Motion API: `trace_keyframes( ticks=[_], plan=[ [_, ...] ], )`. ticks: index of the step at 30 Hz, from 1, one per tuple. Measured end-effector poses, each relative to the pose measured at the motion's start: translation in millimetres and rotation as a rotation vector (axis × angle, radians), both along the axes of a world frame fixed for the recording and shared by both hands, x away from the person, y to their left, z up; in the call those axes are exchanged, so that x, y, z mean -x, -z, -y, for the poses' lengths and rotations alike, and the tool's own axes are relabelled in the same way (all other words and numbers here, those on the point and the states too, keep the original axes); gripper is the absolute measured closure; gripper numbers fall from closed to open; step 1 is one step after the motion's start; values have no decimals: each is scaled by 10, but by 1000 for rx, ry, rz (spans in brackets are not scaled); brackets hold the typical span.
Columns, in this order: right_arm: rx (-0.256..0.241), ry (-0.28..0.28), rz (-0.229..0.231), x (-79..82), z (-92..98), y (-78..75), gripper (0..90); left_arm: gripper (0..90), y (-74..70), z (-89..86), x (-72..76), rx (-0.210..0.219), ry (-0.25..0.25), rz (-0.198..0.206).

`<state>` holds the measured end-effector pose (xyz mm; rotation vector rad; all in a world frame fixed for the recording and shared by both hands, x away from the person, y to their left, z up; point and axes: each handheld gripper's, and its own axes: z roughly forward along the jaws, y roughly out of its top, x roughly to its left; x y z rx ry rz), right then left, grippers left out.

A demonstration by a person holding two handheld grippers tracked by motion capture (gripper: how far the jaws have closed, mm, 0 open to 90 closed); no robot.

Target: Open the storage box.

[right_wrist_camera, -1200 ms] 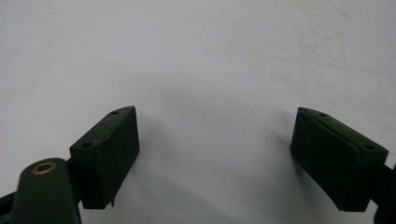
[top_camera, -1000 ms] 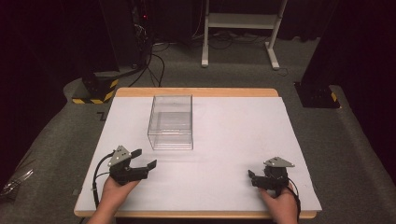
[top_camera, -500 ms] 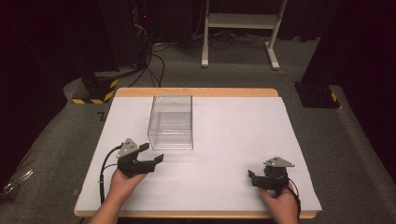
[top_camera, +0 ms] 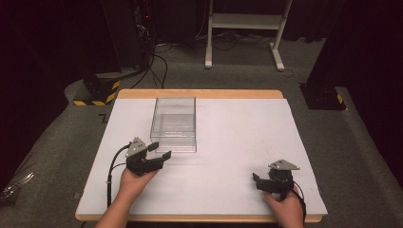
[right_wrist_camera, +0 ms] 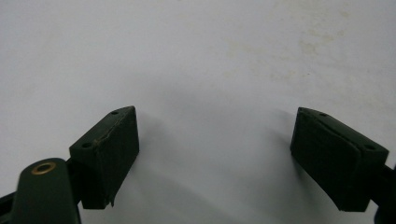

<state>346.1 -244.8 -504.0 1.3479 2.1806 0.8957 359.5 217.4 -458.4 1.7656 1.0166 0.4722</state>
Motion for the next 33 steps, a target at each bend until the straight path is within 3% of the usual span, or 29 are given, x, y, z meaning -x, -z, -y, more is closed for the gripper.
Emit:
trace_keyframes(
  ticks=[5, 13, 17, 26, 33],
  plan=[
    [0, 0, 0, 1, -1, 0, 154, 372, 28, 67, -81, -35, -15, 1],
    [0, 0, 1, 2, -1, 0, 154, 371, 28, 120, -160, -27, -24, -1],
    [0, 1, 1, 3, -2, 0, 154, 371, 28, 102, -229, -3, -19, -22],
    [0, 1, 1, 4, -3, 0, 155, 428, 54, 50, -294, 35, 7, -20],
    [1, 1, 1, 4, -4, 0, 155, 552, 67, -21, -338, 77, 29, 3]
  ],
)
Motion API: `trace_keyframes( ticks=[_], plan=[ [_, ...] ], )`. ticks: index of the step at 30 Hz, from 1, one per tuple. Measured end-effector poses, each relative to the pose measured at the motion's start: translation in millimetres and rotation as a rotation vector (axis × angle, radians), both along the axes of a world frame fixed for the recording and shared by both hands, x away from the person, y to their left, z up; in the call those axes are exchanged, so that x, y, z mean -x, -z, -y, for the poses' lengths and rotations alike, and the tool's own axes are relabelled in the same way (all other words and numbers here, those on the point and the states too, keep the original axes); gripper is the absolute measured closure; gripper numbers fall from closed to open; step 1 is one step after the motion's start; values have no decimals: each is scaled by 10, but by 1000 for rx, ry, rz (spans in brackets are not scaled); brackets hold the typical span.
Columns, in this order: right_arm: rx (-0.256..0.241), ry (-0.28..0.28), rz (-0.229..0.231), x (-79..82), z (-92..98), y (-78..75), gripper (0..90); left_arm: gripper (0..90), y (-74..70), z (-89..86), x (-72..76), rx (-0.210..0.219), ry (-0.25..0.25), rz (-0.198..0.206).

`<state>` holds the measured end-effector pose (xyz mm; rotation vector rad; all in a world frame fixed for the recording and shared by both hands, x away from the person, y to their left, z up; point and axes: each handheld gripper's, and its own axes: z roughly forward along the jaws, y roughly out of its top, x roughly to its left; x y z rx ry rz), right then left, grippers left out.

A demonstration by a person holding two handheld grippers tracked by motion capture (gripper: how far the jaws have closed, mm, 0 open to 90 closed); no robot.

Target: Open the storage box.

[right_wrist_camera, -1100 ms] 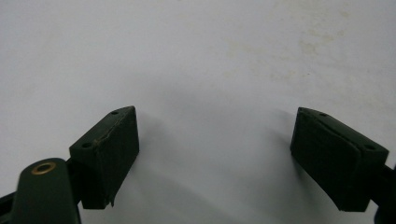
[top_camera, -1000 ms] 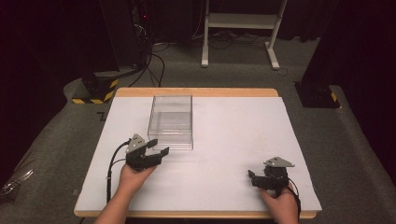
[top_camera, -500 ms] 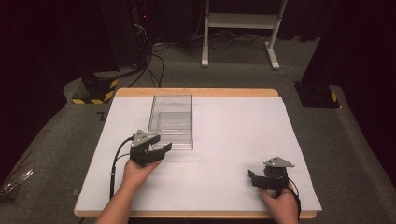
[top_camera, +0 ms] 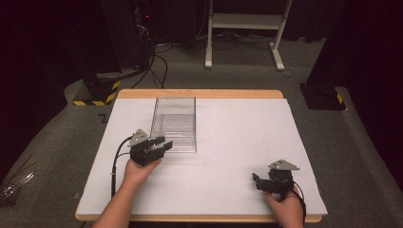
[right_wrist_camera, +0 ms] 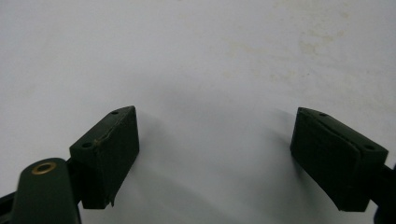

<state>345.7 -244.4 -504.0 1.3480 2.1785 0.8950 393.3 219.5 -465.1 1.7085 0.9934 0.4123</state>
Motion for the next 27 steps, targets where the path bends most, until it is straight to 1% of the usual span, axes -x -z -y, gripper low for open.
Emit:
trace_keyframes(
  ticks=[3, 5, 8, 10, 12, 13, 16, 20, 26, 27],
  plan=[
    [0, 0, 0, 0, 0, 0, 155, 607, 6, -17, -13, 2, 0, 8],
    [0, 0, 0, 0, 0, 0, 155, 626, 26, -32, -37, 17, 10, 11],
    [0, 0, 0, 1, 0, 0, 155, 672, 41, -52, -54, 29, 13, 14],
    [0, 0, 1, 1, 0, 0, 155, 673, 46, -65, -60, 33, 21, 24],
    [0, 0, 1, 1, -1, 0, 155, 671, 49, -88, -64, 53, 41, 27],
    [0, 0, 1, 1, -1, 0, 155, 668, 49, -95, -69, 55, 42, 30],
    [1, -1, 2, 1, -1, 0, 155, 718, 57, -101, -71, 52, 34, 33],
    [1, 0, 2, 1, -1, 0, 155, 741, 73, -117, -94, 59, 32, 21],
    [1, 0, 3, 2, -2, 0, 155, 740, 101, -132, -125, 89, 54, 6],
    [1, 0, 3, 2, -2, 0, 155, 742, 101, -132, -125, 89, 54, 6]
  ],
)
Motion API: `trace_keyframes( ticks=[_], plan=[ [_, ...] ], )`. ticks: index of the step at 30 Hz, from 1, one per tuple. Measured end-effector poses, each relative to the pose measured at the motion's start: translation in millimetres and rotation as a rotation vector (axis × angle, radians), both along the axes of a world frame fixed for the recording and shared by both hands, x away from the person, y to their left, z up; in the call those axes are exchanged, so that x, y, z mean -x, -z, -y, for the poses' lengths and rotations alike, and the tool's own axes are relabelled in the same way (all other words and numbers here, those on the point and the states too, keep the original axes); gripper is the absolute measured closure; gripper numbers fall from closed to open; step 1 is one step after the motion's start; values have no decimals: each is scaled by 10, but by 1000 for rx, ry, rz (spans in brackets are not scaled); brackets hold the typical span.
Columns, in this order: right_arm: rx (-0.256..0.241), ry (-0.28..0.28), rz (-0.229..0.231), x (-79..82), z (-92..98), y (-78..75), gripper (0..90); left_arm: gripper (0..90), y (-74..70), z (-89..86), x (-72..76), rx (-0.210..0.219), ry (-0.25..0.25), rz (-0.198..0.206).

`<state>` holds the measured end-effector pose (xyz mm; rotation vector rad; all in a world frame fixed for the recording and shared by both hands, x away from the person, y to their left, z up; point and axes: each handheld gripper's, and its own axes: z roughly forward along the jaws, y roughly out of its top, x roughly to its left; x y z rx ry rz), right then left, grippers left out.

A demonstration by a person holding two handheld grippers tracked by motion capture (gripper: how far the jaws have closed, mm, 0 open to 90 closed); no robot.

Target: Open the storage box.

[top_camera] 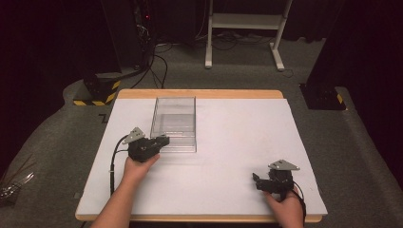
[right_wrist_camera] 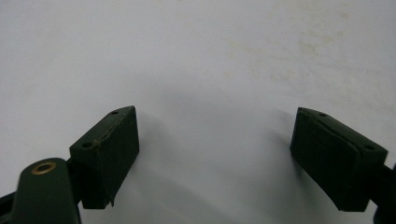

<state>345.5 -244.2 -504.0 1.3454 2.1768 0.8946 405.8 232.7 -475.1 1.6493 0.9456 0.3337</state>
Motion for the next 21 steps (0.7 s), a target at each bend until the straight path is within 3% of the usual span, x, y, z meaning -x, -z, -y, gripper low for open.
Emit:
trace_keyframes(
  ticks=[7, 11, 21],
  plan=[
    [0, 0, 0, 0, 0, 0, 156, 748, 19, 38, 0, -9, 11, 10],
    [0, 0, 1, 0, 0, 0, 155, 771, 24, 35, 15, -38, 21, 44],
    [0, 0, 1, 1, -1, 0, 156, 794, 35, 1, 18, -31, 45, 52]
  ],
)
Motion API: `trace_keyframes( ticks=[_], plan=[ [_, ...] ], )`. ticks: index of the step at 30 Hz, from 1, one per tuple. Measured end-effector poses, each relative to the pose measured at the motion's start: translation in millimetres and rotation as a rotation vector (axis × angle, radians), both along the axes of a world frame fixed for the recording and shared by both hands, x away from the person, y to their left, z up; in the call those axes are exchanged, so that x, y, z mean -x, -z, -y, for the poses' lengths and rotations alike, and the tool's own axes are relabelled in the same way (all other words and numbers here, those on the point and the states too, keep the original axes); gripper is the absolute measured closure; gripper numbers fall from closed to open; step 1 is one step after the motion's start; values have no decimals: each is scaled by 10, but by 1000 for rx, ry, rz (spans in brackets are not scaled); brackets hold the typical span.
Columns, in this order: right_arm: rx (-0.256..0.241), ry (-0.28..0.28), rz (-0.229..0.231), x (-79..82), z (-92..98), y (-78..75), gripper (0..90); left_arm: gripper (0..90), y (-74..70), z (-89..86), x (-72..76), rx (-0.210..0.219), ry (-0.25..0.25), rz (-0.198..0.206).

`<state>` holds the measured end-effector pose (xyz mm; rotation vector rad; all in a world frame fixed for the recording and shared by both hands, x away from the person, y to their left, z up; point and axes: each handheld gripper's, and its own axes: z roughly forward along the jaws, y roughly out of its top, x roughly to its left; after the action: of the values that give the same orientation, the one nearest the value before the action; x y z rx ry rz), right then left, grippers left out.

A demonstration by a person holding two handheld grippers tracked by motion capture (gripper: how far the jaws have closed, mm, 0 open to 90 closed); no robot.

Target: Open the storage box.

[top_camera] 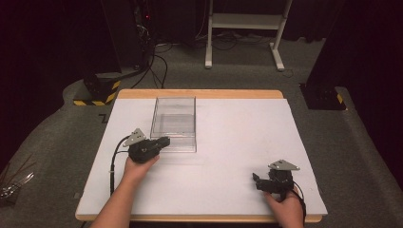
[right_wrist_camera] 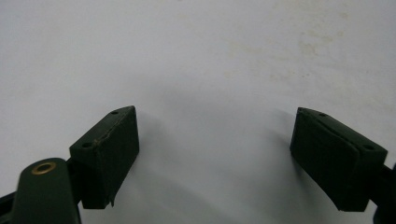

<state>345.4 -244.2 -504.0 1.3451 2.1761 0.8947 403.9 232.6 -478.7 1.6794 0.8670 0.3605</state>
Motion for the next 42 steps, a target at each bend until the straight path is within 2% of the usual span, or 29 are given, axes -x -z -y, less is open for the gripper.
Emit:
trace_keyframes(
  ticks=[32, 42],
  plan=[
    [0, 1, -1, 1, -1, 0, 156, 818, 53, -62, 224, 55, 34, 6],
    [1, 0, 0, 0, 0, 0, 156, 823, 37, -68, 320, 43, 48, 3]
  ],
)
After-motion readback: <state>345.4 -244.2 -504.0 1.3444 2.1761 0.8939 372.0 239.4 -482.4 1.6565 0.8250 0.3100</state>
